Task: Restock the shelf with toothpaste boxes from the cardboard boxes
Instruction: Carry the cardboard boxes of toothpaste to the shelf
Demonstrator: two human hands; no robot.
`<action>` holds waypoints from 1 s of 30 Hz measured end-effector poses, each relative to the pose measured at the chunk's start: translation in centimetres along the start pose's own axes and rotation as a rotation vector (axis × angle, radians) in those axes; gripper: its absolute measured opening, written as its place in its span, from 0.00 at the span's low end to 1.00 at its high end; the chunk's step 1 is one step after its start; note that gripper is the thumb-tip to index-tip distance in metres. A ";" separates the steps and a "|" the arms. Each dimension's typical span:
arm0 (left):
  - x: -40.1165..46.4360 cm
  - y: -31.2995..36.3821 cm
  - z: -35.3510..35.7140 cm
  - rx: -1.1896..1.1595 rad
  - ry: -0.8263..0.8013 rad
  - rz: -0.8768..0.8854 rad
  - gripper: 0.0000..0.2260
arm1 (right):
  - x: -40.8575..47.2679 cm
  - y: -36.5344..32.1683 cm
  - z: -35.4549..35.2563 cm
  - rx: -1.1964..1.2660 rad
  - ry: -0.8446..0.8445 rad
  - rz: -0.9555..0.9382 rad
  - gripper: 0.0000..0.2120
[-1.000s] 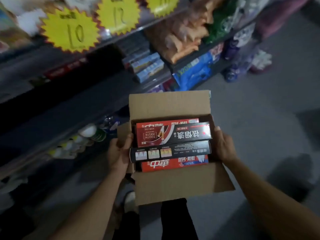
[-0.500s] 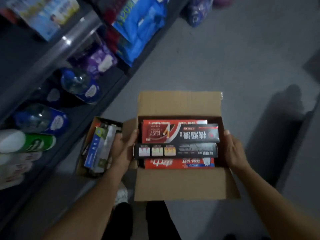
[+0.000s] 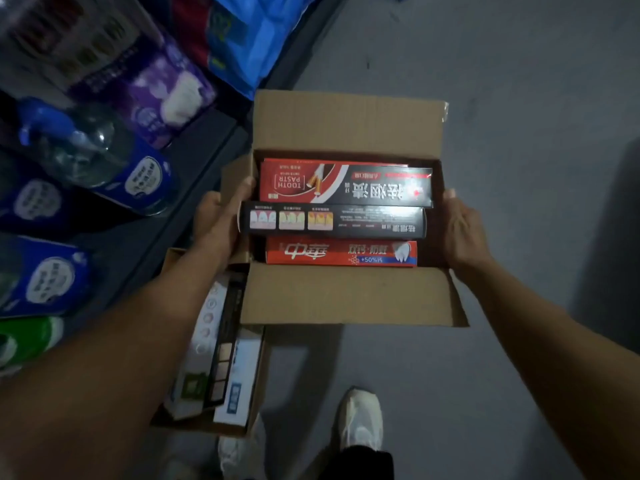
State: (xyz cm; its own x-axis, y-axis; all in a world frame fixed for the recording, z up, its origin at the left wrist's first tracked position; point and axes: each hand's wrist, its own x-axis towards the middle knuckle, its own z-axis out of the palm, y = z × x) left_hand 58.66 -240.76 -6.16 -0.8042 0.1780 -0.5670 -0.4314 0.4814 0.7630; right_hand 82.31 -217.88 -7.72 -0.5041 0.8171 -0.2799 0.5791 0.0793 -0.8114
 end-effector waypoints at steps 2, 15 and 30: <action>2.1 -0.3 0.1 0.009 -0.042 0.010 0.24 | 1.8 0.9 1.6 0.018 -0.015 0.003 0.37; 13.5 -4.6 2.8 0.175 -0.117 0.017 0.32 | 8.9 5.6 8.8 0.007 0.011 -0.101 0.36; 18.7 -10.2 4.4 0.271 -0.036 -0.001 0.46 | 11.0 11.9 13.8 0.016 -0.004 -0.029 0.28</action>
State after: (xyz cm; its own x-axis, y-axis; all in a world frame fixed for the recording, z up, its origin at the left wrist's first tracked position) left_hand 49.82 -238.54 -25.96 -0.7868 0.2057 -0.5820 -0.3029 0.6929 0.6543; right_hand 74.81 -215.86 -27.56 -0.5233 0.8121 -0.2581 0.5538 0.0939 -0.8273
